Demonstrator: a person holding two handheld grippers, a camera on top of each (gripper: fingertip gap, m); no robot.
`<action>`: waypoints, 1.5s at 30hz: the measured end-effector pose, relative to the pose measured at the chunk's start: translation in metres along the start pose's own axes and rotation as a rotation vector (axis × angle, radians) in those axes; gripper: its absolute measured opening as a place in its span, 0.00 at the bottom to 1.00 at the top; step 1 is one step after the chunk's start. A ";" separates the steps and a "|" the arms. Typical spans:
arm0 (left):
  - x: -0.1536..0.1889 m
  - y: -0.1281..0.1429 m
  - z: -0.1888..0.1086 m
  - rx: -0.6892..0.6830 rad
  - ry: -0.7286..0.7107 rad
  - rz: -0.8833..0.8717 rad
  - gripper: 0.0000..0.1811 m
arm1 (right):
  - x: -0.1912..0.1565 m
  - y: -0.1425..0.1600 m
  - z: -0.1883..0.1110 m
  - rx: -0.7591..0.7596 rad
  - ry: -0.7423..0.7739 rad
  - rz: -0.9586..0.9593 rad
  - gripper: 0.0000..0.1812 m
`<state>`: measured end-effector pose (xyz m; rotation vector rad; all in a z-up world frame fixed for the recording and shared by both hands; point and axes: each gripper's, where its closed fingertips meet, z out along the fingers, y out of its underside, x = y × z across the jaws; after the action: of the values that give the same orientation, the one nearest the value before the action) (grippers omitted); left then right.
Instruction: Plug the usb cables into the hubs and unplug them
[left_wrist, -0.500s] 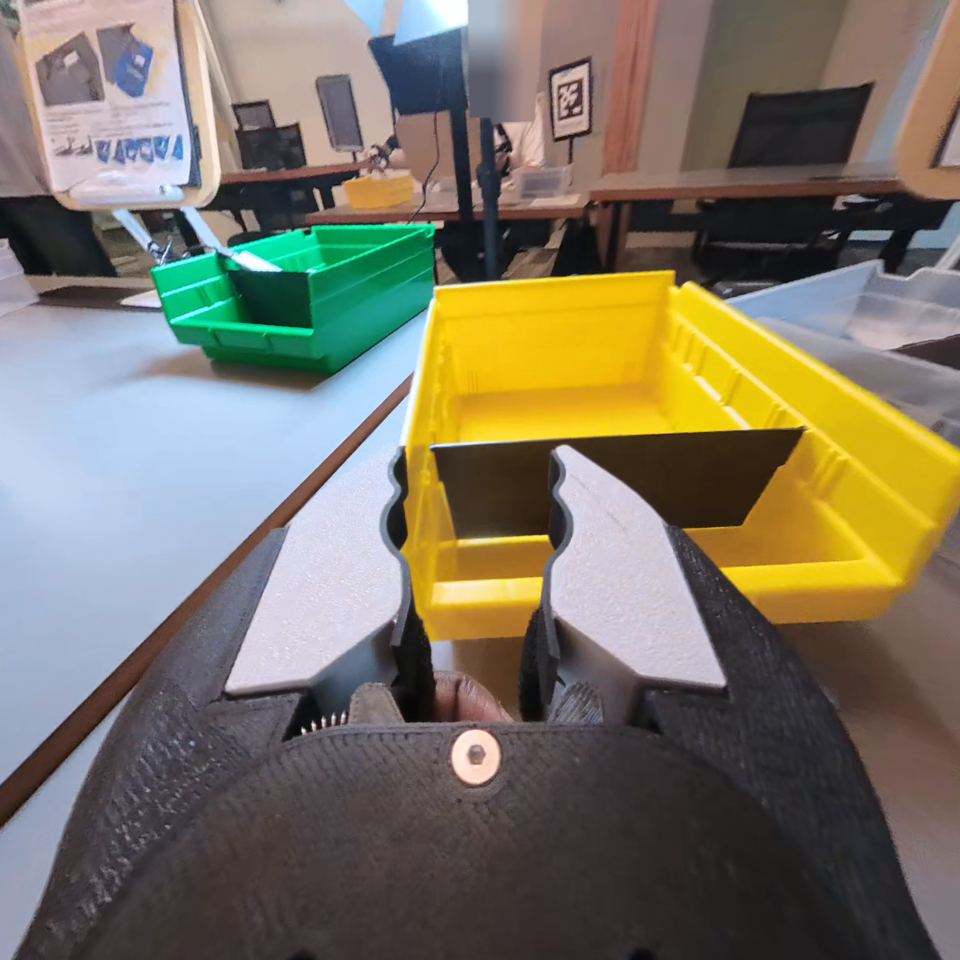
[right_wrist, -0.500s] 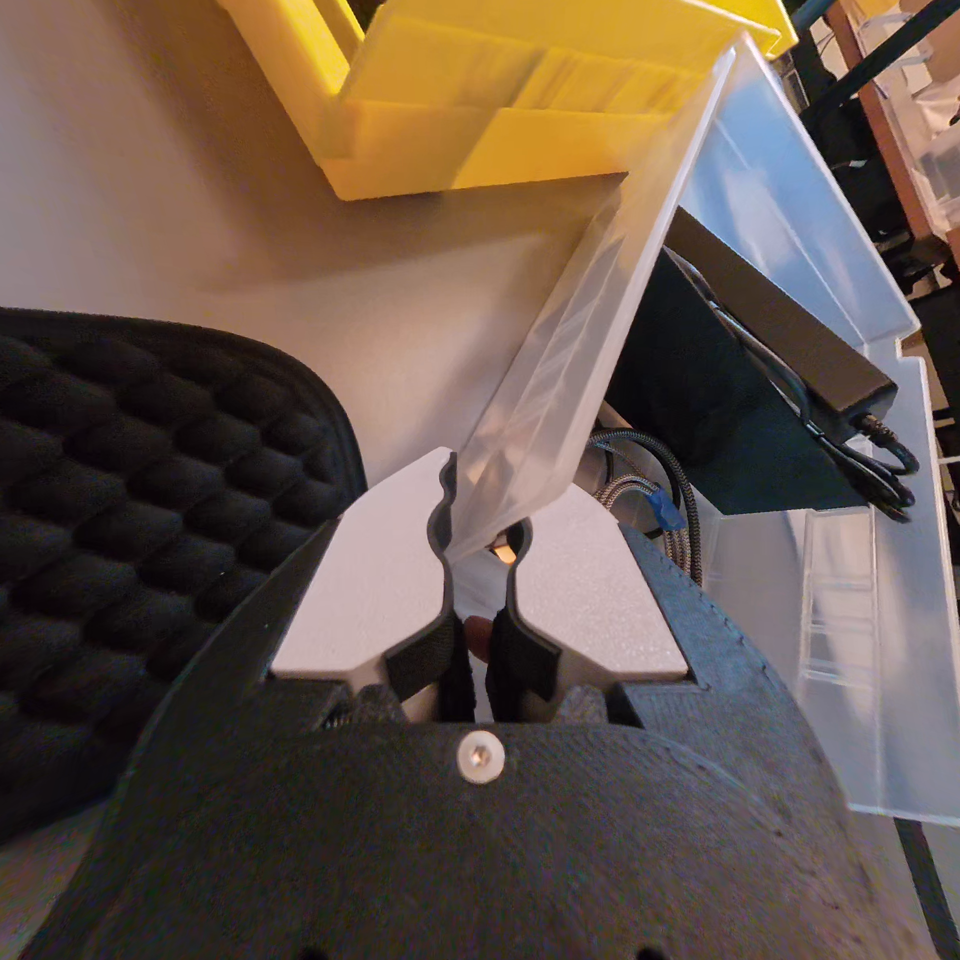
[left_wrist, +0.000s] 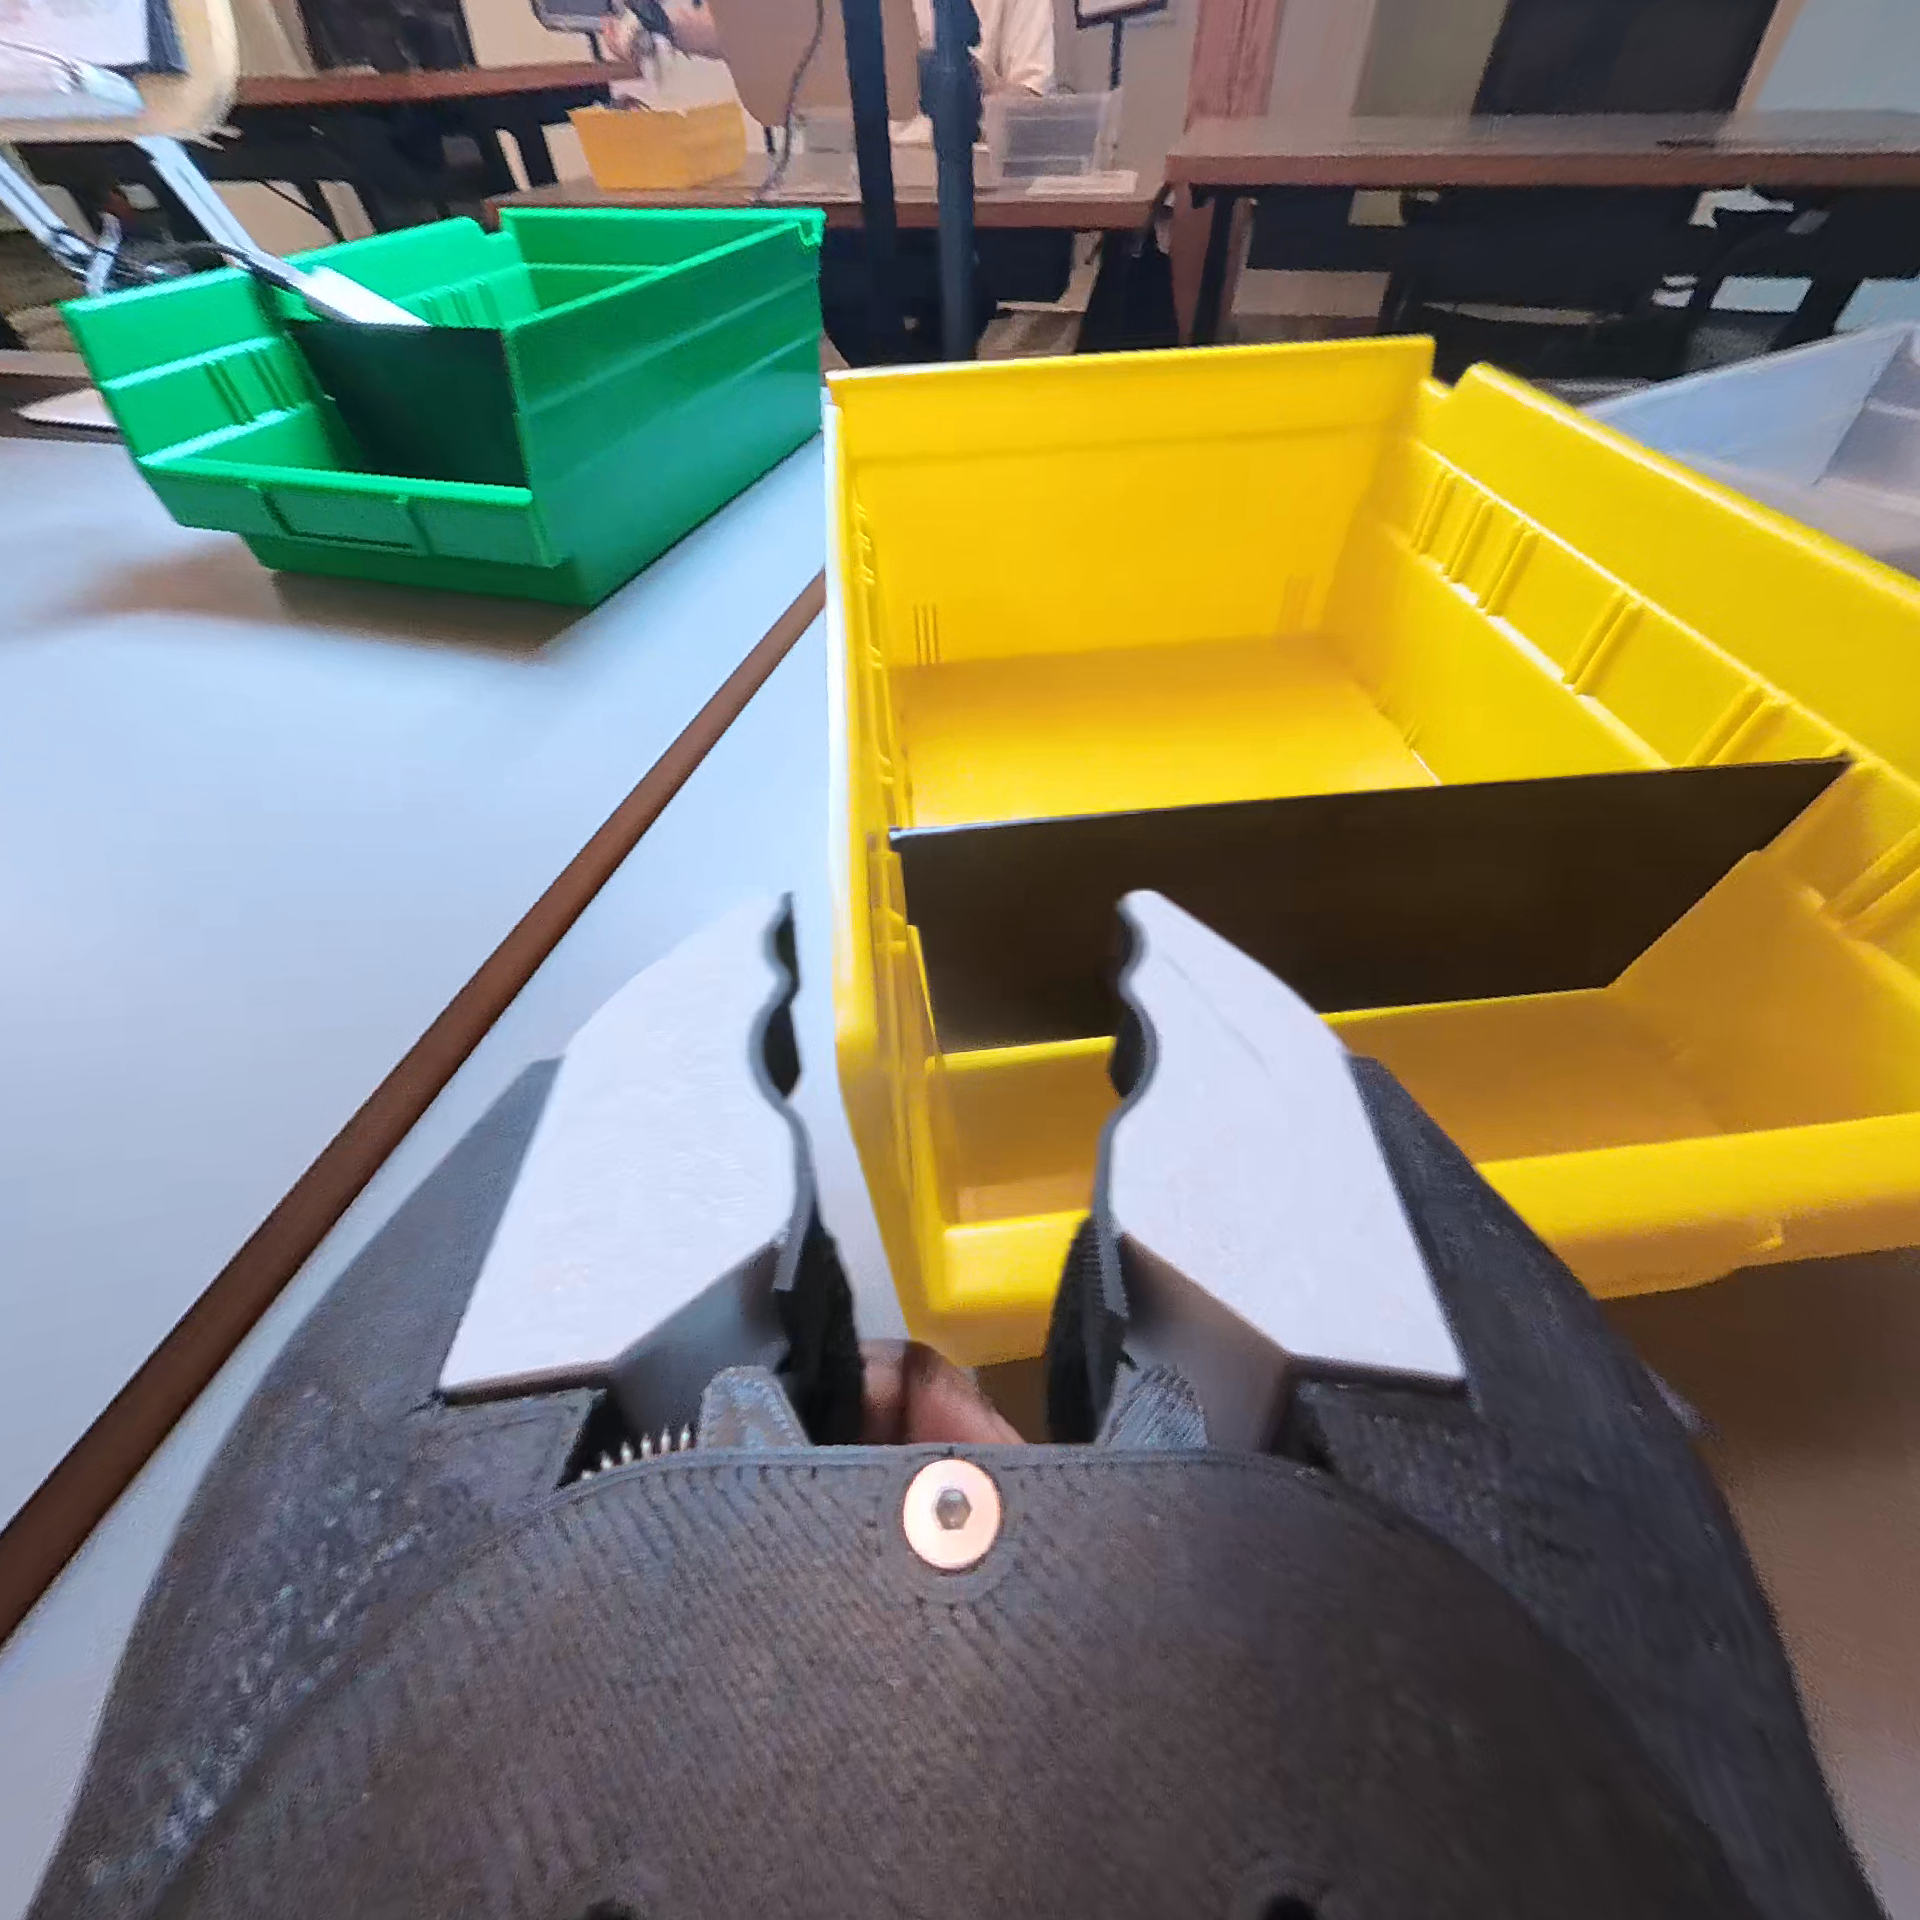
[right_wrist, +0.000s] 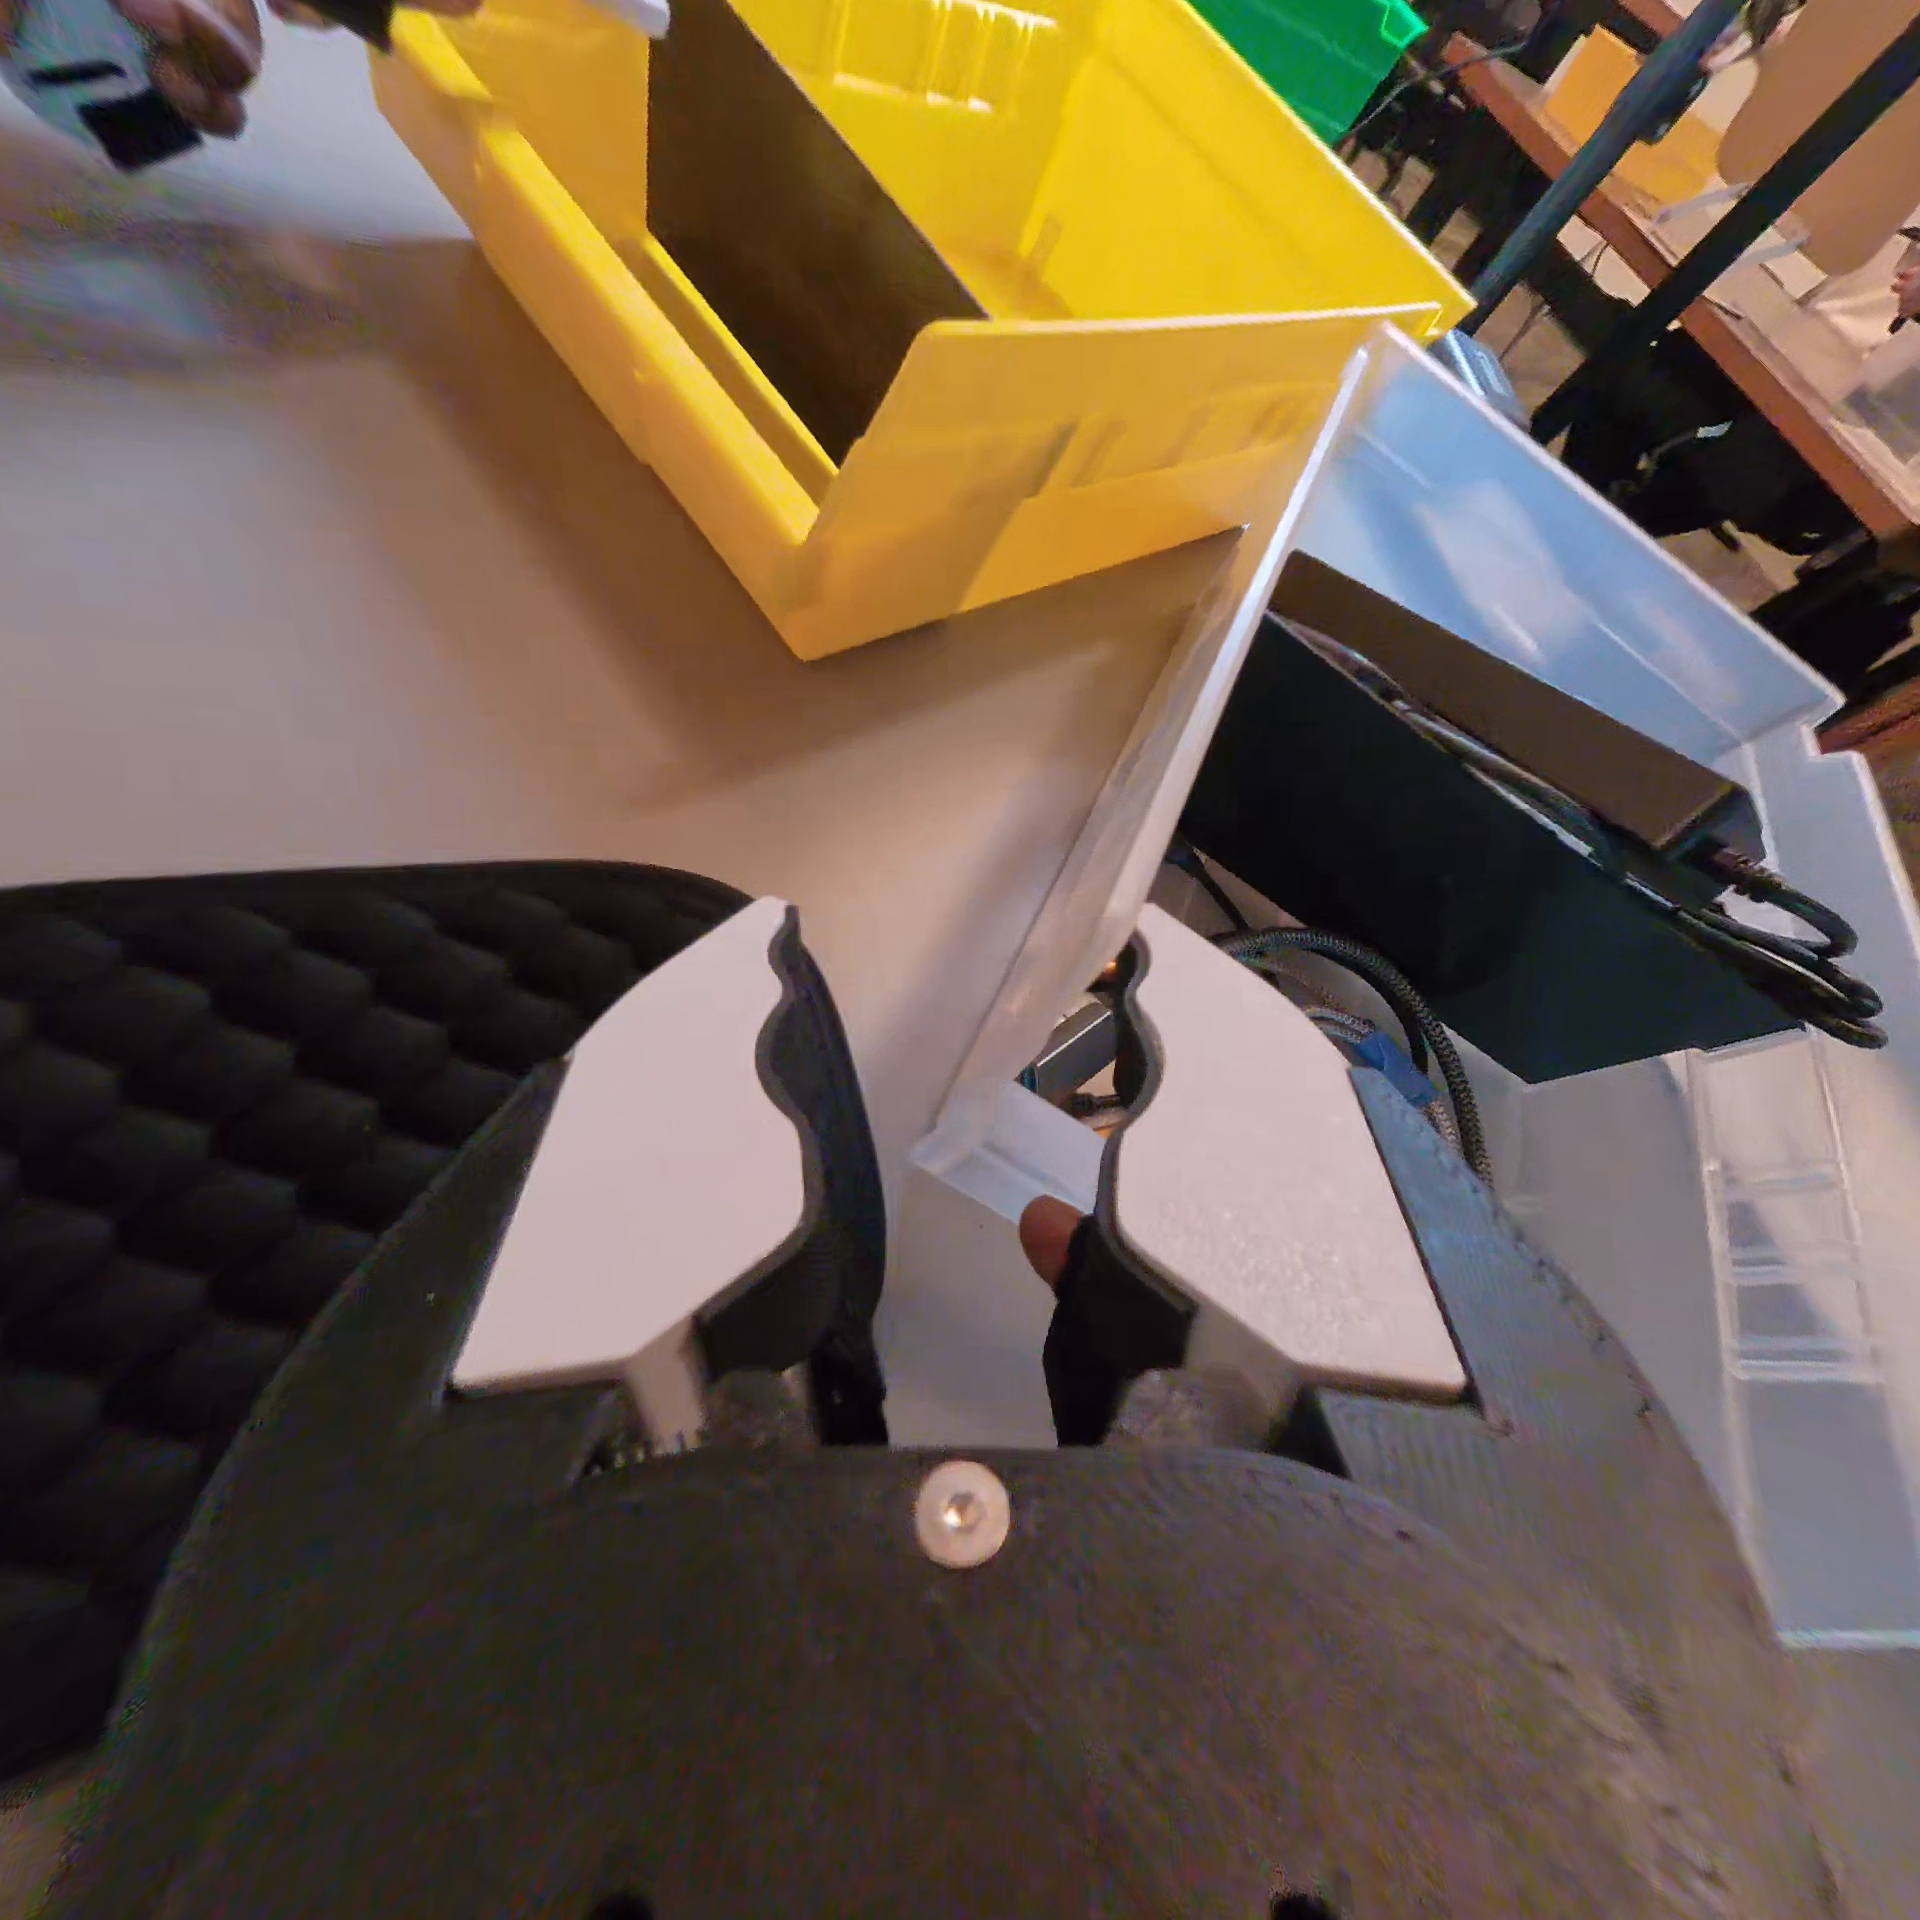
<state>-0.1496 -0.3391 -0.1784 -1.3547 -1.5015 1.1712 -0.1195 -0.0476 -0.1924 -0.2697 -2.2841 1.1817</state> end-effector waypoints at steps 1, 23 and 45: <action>0.000 0.003 0.004 -0.016 0.012 0.011 0.24 | 0.000 -0.003 -0.002 0.011 0.005 0.017 0.33; -0.016 0.017 -0.056 0.035 0.083 0.023 0.25 | -0.060 -0.069 0.020 0.161 -0.076 0.313 0.63; -0.010 -0.018 -0.097 0.026 -0.108 0.246 0.03 | -0.082 -0.071 0.046 0.026 -0.036 0.112 0.17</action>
<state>-0.0609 -0.3369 -0.1346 -1.5113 -1.4169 1.4319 -0.0717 -0.1554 -0.1882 -0.3736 -2.3089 1.2802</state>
